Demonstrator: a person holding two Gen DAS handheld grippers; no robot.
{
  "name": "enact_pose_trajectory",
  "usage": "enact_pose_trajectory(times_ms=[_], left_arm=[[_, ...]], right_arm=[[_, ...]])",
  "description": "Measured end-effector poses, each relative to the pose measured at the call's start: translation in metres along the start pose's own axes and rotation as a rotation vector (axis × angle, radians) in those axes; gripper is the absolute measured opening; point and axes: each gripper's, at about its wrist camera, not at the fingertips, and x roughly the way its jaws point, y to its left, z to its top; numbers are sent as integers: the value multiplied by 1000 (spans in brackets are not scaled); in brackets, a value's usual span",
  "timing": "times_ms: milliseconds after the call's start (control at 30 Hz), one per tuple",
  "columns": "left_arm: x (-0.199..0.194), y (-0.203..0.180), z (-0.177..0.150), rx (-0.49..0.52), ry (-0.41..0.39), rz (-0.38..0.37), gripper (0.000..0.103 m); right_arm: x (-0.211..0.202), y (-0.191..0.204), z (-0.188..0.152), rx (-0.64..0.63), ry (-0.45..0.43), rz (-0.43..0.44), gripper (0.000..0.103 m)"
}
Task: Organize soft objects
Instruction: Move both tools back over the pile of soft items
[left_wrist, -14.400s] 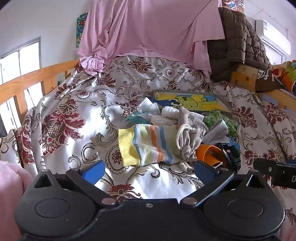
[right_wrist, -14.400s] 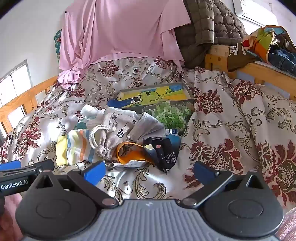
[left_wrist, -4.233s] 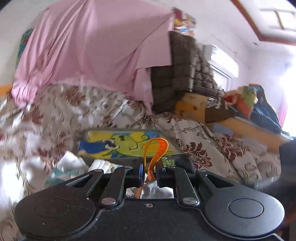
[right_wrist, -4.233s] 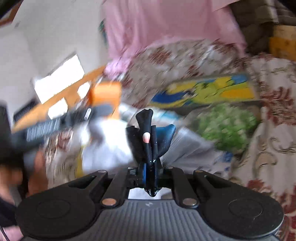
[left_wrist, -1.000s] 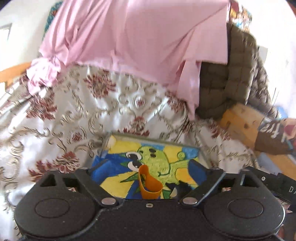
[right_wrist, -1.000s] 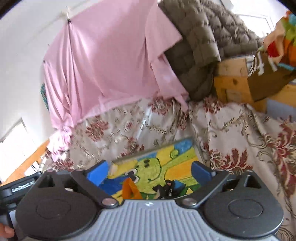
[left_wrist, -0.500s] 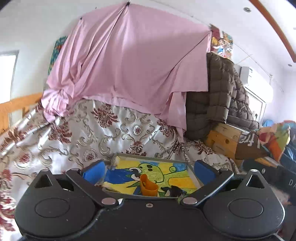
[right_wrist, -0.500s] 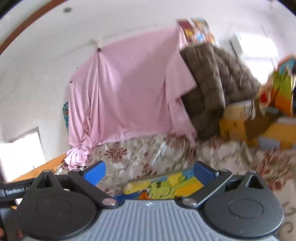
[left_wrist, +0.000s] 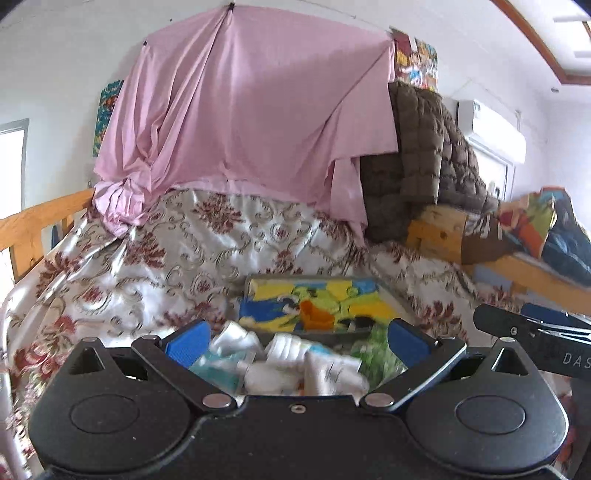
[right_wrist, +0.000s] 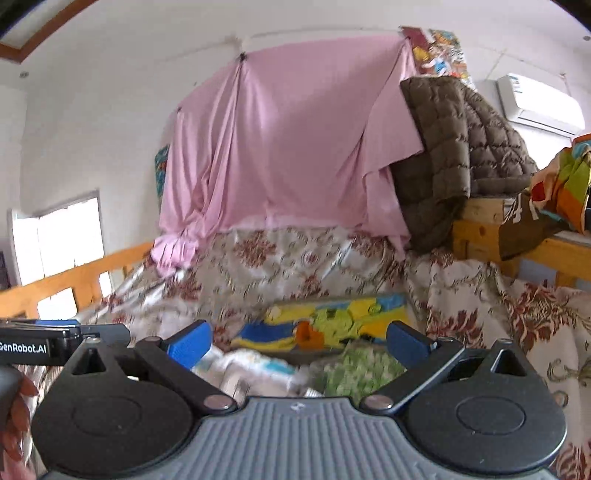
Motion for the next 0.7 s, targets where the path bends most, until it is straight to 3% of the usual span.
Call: enact_pose_trajectory(times_ms=[233,400,700], left_arm=[[-10,16,-27,18,111,45,102],[0,30,-35,-16,235,102,102],[22,58,-43,-179,378,161,102]], right_arm=[[2,23,-21,-73,124,25,103],[16,33,-36,-124,239,37,103],[31,39,-48,-139,350,36,103]])
